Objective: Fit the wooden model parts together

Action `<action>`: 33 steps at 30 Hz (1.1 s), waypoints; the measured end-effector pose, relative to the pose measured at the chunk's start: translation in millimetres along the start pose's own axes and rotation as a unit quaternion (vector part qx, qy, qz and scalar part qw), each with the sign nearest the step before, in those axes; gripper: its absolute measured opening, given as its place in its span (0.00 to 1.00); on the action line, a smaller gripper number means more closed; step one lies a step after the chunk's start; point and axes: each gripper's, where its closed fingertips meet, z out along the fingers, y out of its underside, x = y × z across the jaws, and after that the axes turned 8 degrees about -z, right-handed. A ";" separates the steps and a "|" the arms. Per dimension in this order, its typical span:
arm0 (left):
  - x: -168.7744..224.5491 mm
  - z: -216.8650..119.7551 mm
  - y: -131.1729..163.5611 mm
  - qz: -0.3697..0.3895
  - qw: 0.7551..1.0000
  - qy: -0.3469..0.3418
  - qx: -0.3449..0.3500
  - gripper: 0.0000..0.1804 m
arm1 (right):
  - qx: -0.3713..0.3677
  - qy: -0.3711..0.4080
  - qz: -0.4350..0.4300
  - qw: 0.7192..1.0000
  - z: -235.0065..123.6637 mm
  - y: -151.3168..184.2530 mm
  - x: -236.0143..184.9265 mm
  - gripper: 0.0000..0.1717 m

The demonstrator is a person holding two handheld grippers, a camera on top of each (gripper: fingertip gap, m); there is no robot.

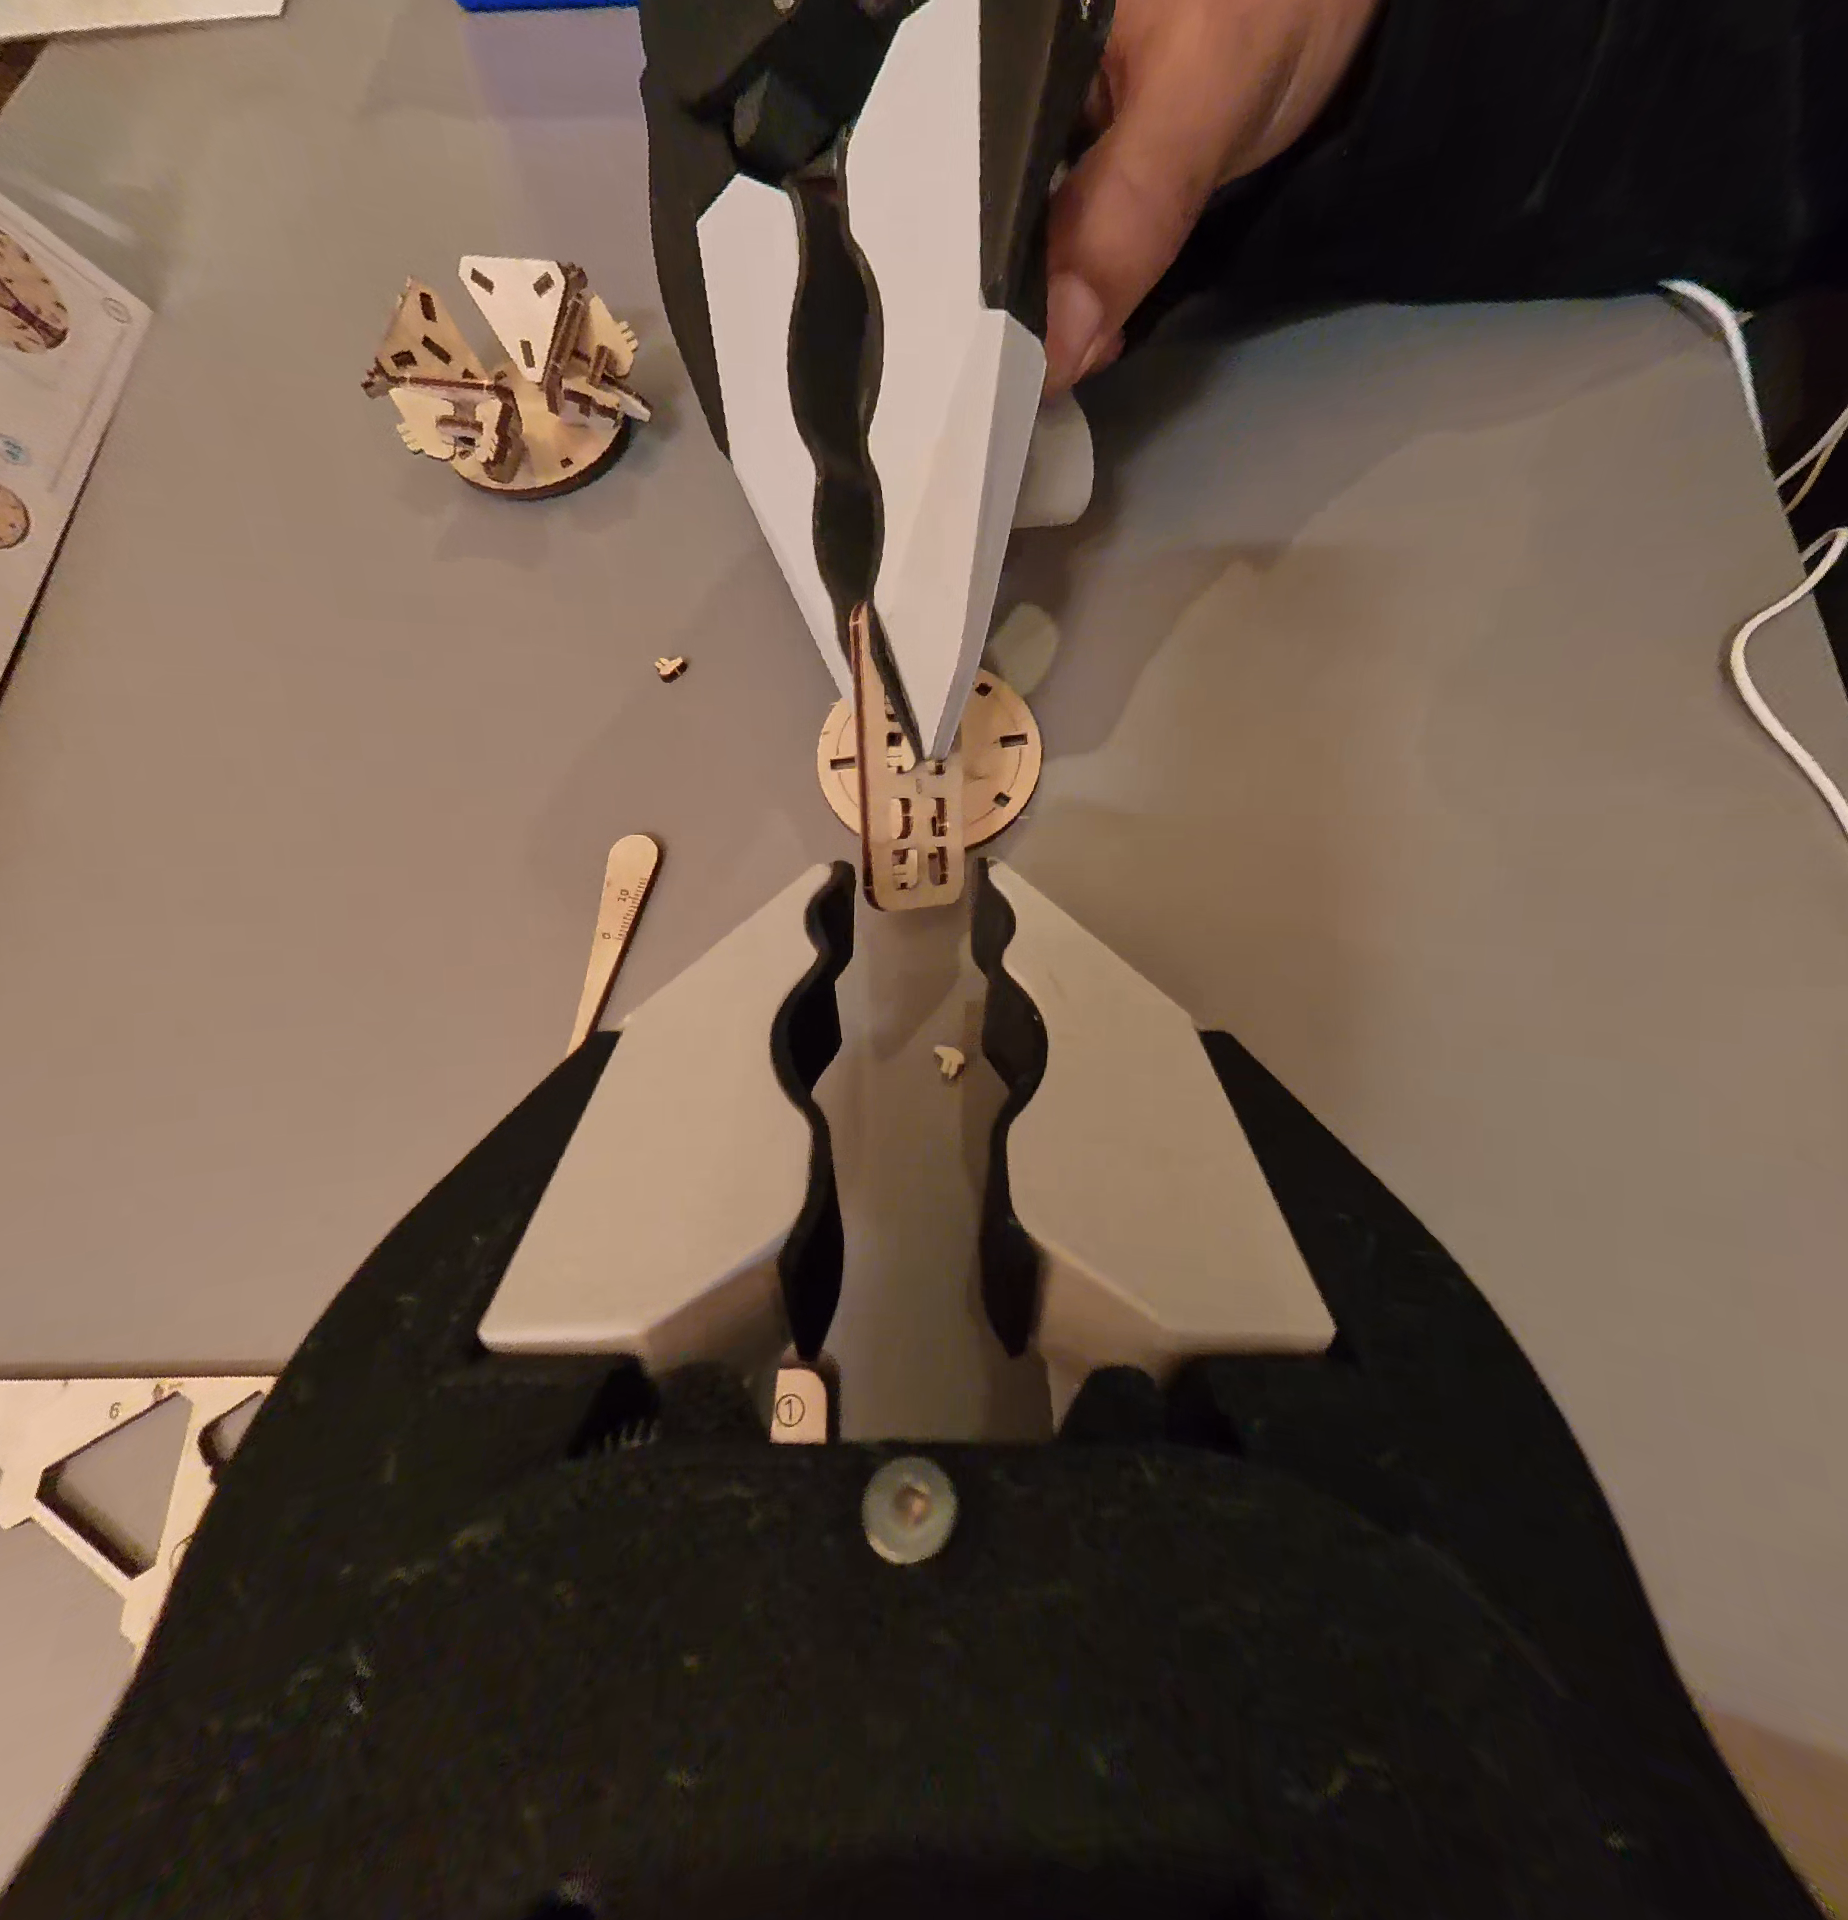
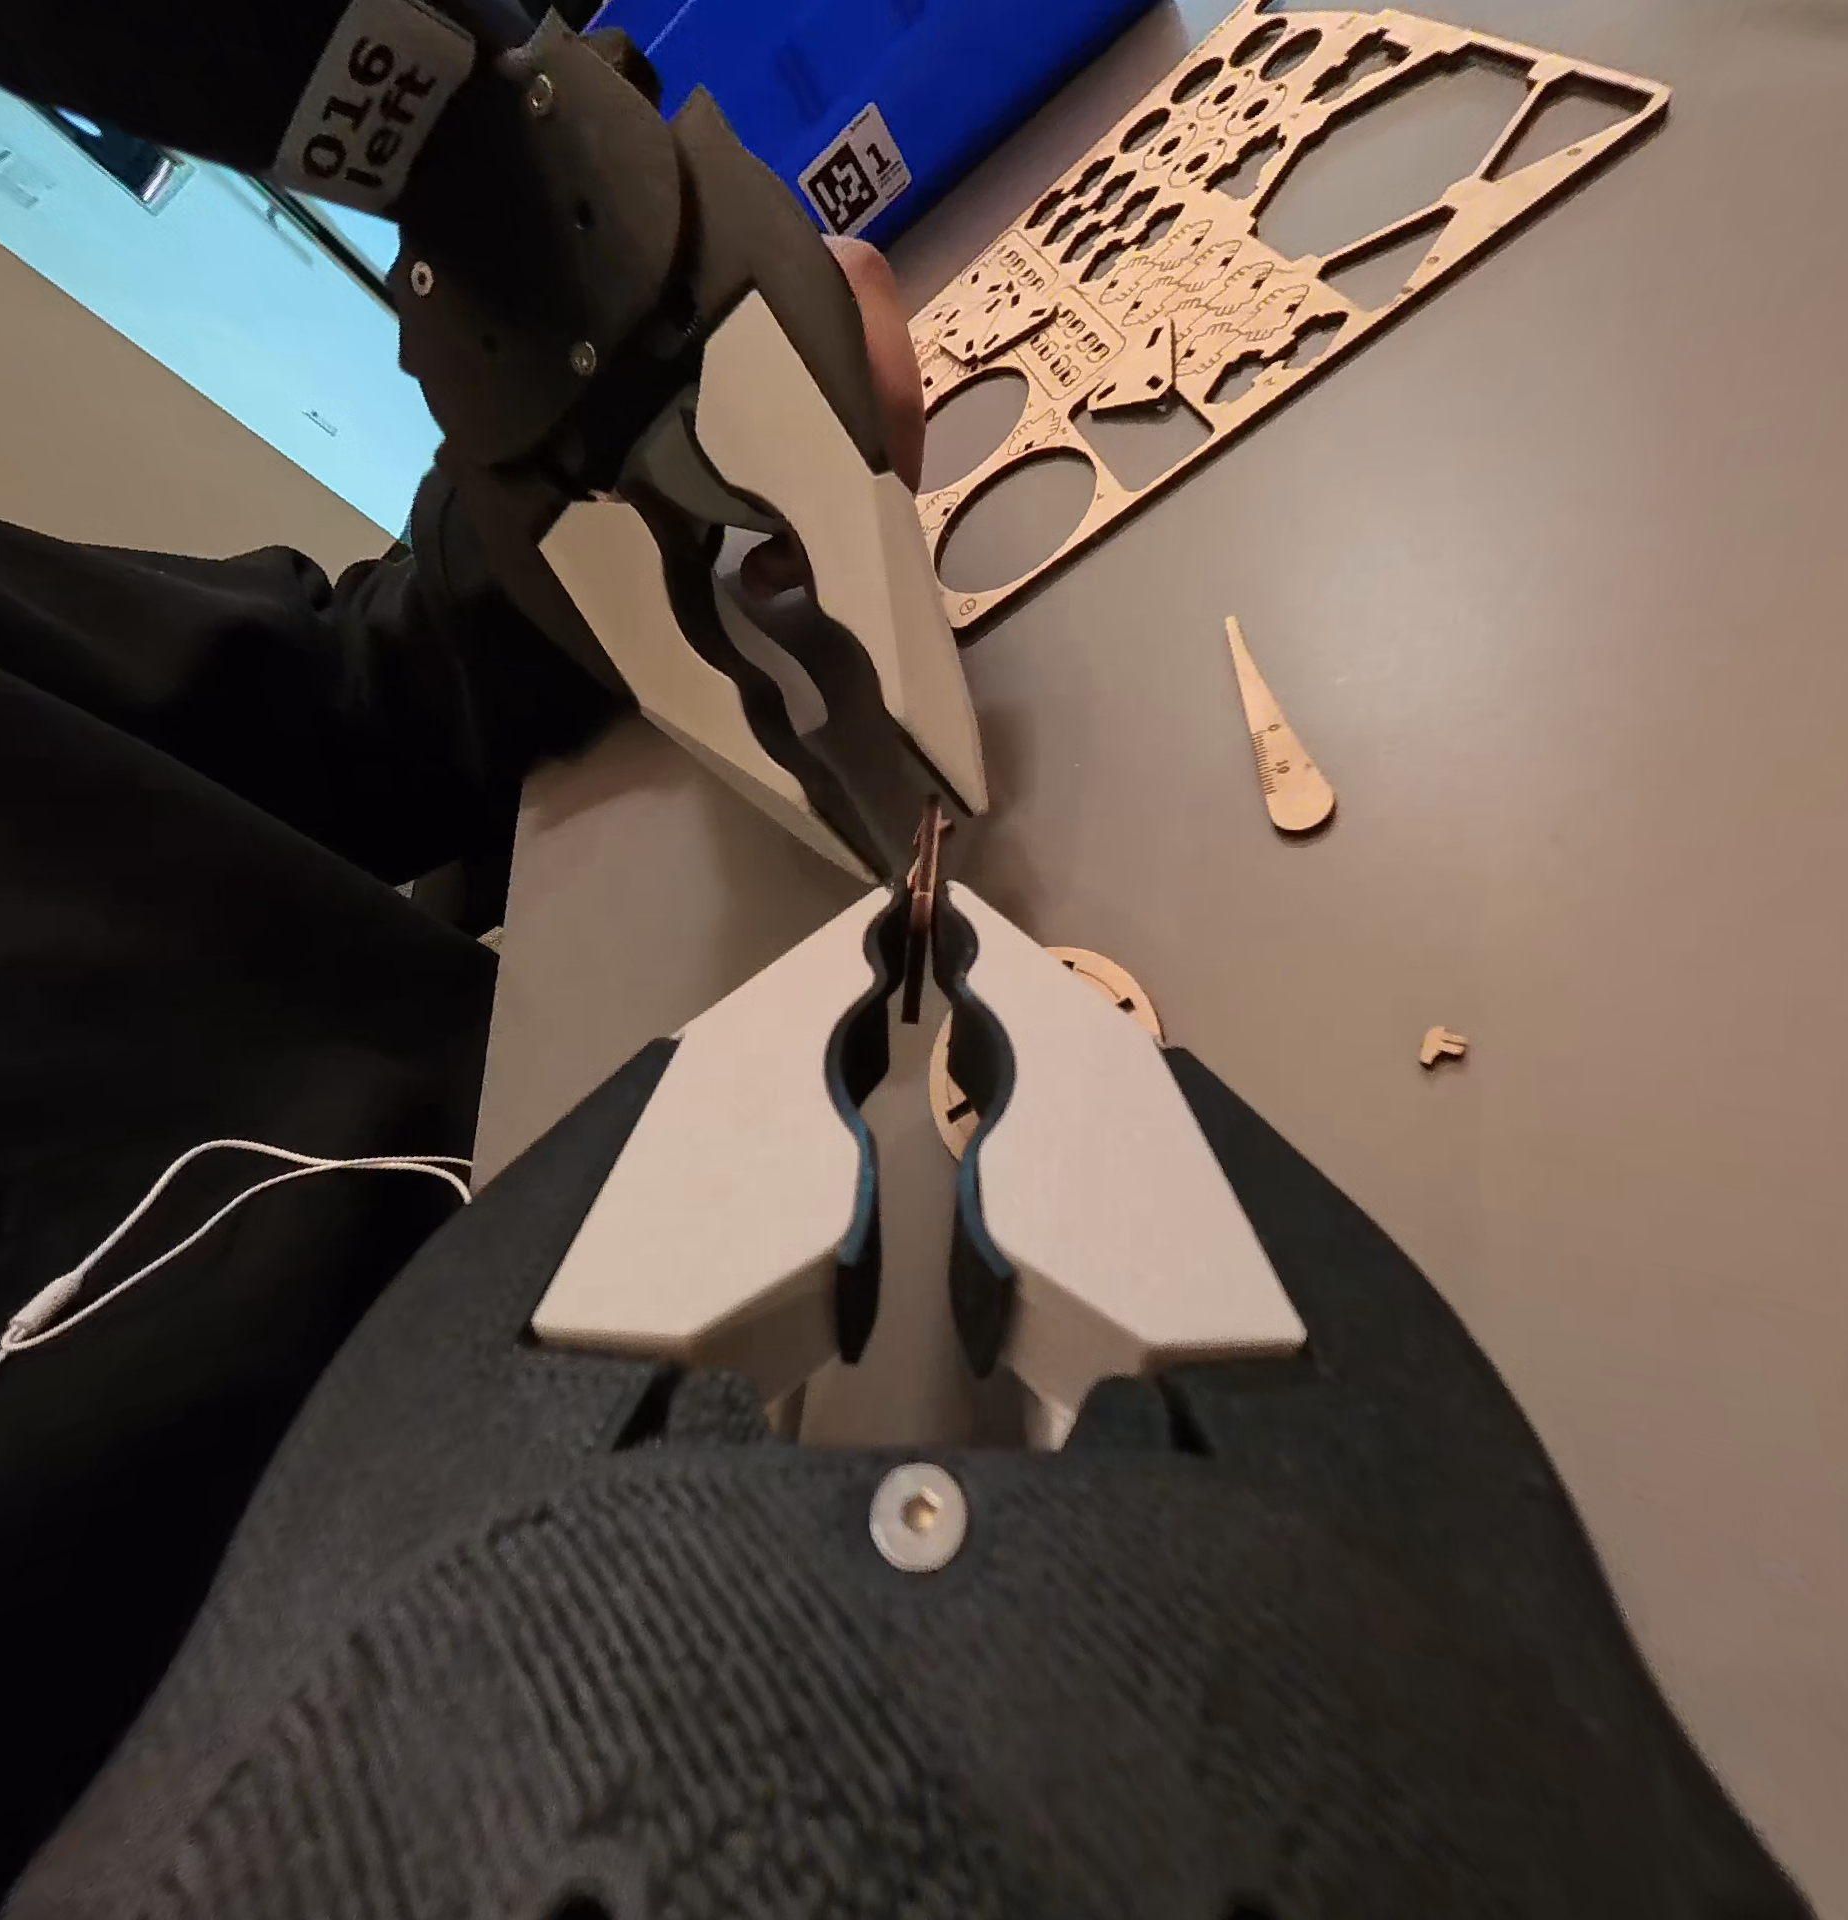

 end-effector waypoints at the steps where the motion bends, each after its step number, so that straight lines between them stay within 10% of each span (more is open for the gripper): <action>1: -1.2 0.7 1.0 0.002 1.000 -0.005 -0.004 0.12 | 0.000 0.000 0.000 1.000 0.1 0.0 0.0 0.01; 33: -10.3 1.5 -0.5 0.033 0.997 -0.067 -0.018 0.07 | 0.010 0.013 0.020 1.000 0.7 -0.7 5.5 0.01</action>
